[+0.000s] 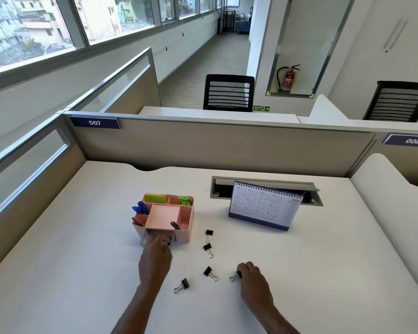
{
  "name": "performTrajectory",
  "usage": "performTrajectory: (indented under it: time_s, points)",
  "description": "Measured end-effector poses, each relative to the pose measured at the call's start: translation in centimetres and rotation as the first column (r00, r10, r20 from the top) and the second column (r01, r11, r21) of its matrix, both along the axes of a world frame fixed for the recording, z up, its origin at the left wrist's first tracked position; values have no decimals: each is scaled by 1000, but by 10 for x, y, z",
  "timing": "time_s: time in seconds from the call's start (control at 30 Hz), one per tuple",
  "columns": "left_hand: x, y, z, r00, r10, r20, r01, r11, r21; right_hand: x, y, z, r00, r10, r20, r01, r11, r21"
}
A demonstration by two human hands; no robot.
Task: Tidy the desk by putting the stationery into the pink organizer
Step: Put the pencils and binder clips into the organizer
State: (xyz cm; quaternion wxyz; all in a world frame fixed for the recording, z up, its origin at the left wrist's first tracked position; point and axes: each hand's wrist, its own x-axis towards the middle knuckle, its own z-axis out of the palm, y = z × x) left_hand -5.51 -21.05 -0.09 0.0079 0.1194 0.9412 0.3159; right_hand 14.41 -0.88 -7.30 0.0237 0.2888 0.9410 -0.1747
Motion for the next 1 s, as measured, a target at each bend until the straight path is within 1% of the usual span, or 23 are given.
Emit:
performTrajectory:
  time_s: [0.07, 0.17, 0.23, 0.33, 0.47, 0.6, 0.7, 0.77, 0.83, 0.9, 1.0]
  points:
    - [19, 4, -2, 1000, -26, -3, 26, 996, 83, -2, -2, 1, 1000, 5, 5, -5, 1000, -7]
    - [45, 11, -9, 989, -142, 45, 134, 980, 146, -6, -7, 6, 1000, 8, 6, -8, 999, -32]
    - [58, 16, -15, 966, -224, 132, 206, 969, 139, -11, -13, 12, 1000, 9, -29, -11, 998, -68]
    - [72, 23, -23, 920, -303, 250, 287, 953, 98, -21, -23, 23, 989, 27, -142, -42, 993, -107]
    - [78, 26, -26, 904, -304, 302, 267, 951, 158, -30, -39, 37, 962, 82, -260, -116, 986, -119]
    - [73, 25, -23, 901, -300, 313, 234, 944, 232, -34, -48, 42, 941, 75, -331, -142, 973, -180]
    - [64, 20, -20, 910, -258, 325, 172, 947, 271, -35, -51, 42, 936, 51, -348, -142, 960, -241]
    - [54, 13, -17, 925, -191, 328, 80, 944, 321, -35, -51, 39, 943, 50, -328, -139, 957, -254]
    - [41, 3, -13, 953, -83, 291, -23, 939, 342, -33, -51, 34, 958, 109, -265, -168, 962, -214]
    - [27, -10, -9, 969, 39, 243, -119, 938, 327, -30, -52, 28, 967, 188, -174, -215, 965, -153]
    - [5, -24, -4, 958, 186, 218, -244, 928, 283, -26, -55, 21, 971, 223, -85, -231, 967, -104]
